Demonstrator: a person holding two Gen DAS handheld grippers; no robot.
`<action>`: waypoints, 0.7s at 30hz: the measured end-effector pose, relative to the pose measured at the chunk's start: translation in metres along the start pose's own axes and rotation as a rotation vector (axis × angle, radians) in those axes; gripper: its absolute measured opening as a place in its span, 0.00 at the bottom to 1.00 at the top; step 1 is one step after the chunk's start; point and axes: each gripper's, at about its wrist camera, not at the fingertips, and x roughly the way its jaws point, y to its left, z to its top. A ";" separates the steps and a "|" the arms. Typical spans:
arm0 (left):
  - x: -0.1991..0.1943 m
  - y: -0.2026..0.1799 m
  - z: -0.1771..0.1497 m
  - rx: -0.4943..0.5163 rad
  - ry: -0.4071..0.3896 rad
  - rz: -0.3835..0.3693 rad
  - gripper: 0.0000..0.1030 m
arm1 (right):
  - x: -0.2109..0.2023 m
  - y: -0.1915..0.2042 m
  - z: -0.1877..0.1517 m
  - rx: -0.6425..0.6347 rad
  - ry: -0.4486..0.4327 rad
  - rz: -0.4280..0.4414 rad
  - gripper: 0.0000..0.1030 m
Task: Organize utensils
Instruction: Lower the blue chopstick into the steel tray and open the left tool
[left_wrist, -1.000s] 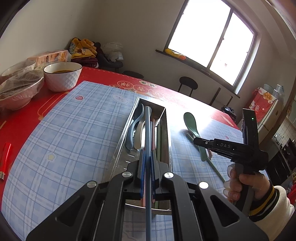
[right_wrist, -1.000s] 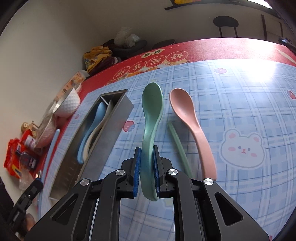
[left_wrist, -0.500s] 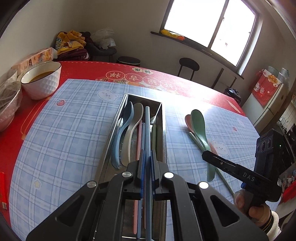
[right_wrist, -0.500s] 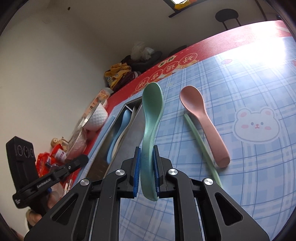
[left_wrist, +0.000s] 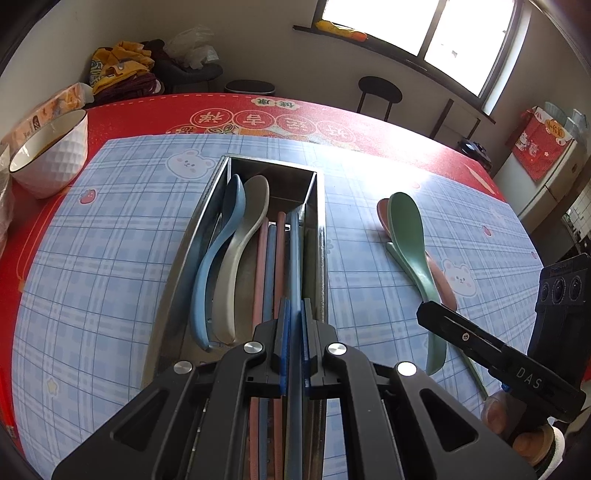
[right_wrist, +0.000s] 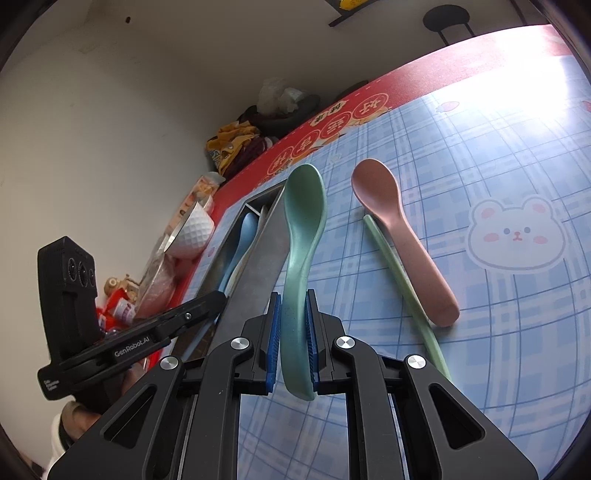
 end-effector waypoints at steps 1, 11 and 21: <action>0.002 0.001 0.000 -0.003 0.006 0.002 0.06 | 0.001 0.001 0.001 -0.003 0.000 -0.001 0.13; -0.002 0.002 0.000 0.012 0.004 -0.009 0.07 | 0.005 0.001 0.001 0.002 0.008 0.001 0.13; -0.059 0.005 -0.038 0.142 -0.201 0.083 0.35 | 0.005 0.000 0.001 0.002 0.008 0.003 0.12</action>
